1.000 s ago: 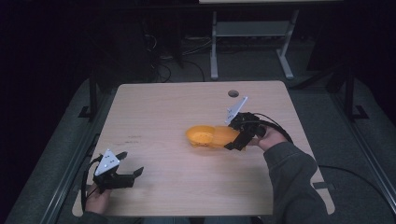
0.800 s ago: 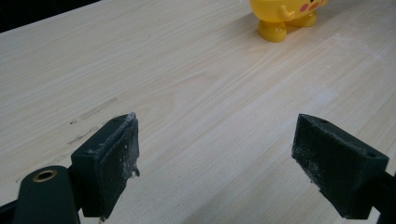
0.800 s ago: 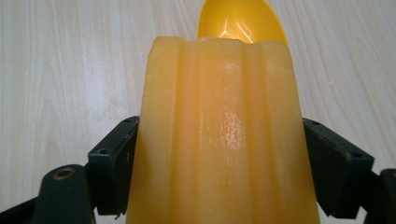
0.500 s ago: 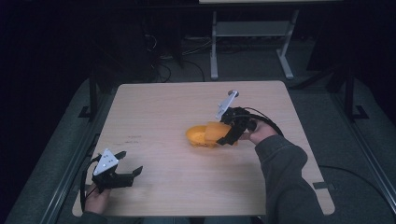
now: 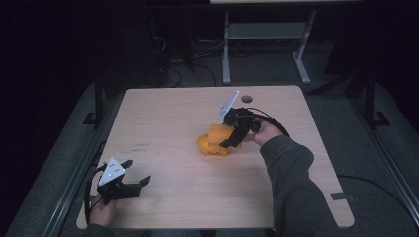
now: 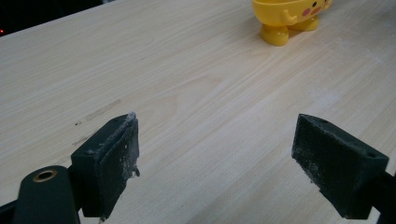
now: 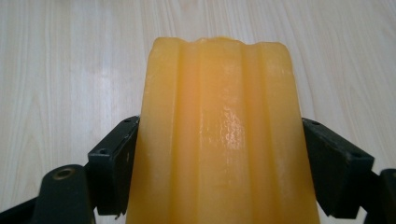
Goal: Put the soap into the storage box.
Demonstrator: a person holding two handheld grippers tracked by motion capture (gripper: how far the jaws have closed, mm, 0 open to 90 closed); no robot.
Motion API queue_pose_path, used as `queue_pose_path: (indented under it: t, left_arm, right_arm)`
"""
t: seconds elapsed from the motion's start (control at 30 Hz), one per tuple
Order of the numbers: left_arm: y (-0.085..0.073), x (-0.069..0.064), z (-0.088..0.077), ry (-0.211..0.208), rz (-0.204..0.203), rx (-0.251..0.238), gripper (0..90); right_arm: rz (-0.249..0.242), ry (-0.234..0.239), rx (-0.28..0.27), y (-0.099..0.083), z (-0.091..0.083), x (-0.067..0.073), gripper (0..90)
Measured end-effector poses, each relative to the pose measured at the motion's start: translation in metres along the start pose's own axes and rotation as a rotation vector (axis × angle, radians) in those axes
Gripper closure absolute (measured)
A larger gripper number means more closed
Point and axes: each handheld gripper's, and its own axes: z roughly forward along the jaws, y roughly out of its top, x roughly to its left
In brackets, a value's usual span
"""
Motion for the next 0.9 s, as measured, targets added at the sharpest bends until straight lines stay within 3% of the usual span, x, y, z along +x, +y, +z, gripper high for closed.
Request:
queue_pose_path:
  t: [0.33,0.9]
  left_arm:
    - [0.000,0.000,0.000,0.000,-0.004,-0.007,14.3]
    - [0.000,0.000,0.000,-0.005,0.002,-0.001,14.3]
  right_arm:
    - [-0.027,0.013,-0.009,0.015,0.008,-0.006,20.6]
    - [-0.049,0.049,0.011,0.017,0.039,-0.015,20.6]
